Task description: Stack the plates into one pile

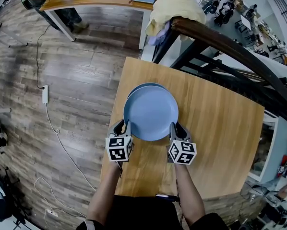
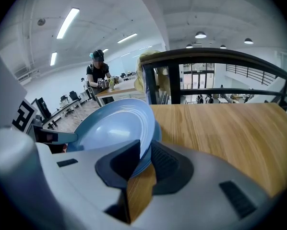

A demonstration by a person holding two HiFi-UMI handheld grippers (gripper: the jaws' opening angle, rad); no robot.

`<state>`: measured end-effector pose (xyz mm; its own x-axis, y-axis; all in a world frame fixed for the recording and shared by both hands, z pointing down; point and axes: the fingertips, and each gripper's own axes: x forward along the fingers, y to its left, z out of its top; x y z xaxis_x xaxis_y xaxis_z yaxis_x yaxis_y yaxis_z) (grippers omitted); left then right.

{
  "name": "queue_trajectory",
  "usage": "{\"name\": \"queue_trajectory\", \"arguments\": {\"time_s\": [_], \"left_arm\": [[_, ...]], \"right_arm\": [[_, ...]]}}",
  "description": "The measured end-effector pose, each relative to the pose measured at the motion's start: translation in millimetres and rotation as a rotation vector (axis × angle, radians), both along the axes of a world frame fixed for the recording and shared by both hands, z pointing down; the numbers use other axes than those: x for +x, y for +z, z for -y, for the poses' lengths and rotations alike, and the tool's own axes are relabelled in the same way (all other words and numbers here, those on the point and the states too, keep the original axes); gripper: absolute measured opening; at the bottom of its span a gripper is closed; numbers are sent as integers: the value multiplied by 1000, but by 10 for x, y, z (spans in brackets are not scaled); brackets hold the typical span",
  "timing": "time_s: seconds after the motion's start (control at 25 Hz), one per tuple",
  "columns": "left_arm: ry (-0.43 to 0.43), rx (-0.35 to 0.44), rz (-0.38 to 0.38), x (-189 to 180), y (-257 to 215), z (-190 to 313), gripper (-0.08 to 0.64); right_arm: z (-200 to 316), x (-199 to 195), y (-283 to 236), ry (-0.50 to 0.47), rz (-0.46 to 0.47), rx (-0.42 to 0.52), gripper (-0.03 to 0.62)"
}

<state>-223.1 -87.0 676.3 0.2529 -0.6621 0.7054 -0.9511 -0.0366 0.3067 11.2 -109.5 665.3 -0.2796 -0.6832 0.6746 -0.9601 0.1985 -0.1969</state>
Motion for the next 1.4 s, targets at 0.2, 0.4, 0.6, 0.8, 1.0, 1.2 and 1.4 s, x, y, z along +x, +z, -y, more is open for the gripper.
{"name": "queue_trajectory", "arguments": {"time_s": [0.2, 0.4, 0.6, 0.8, 1.0, 1.2, 1.4], "left_arm": [[-4, -9, 3, 4, 86, 69, 84], [5, -15, 12, 37, 123, 123, 86], [10, -26, 11, 44, 190, 143, 91], [6, -25, 23, 54, 215, 161, 91], [15, -25, 44, 49, 210, 162, 94], [16, -23, 59, 59, 236, 179, 97], [27, -13, 81, 87, 258, 160, 106]], "right_arm": [[48, 10, 125, 2, 3, -14, 86], [115, 39, 172, 4, 4, -19, 86], [153, 44, 247, 2, -3, -33, 86], [159, 50, 313, -12, -22, -42, 92], [132, 45, 355, -17, -34, -51, 97], [159, 50, 389, -22, -48, -54, 100], [145, 62, 431, -33, -65, -59, 107]]}}
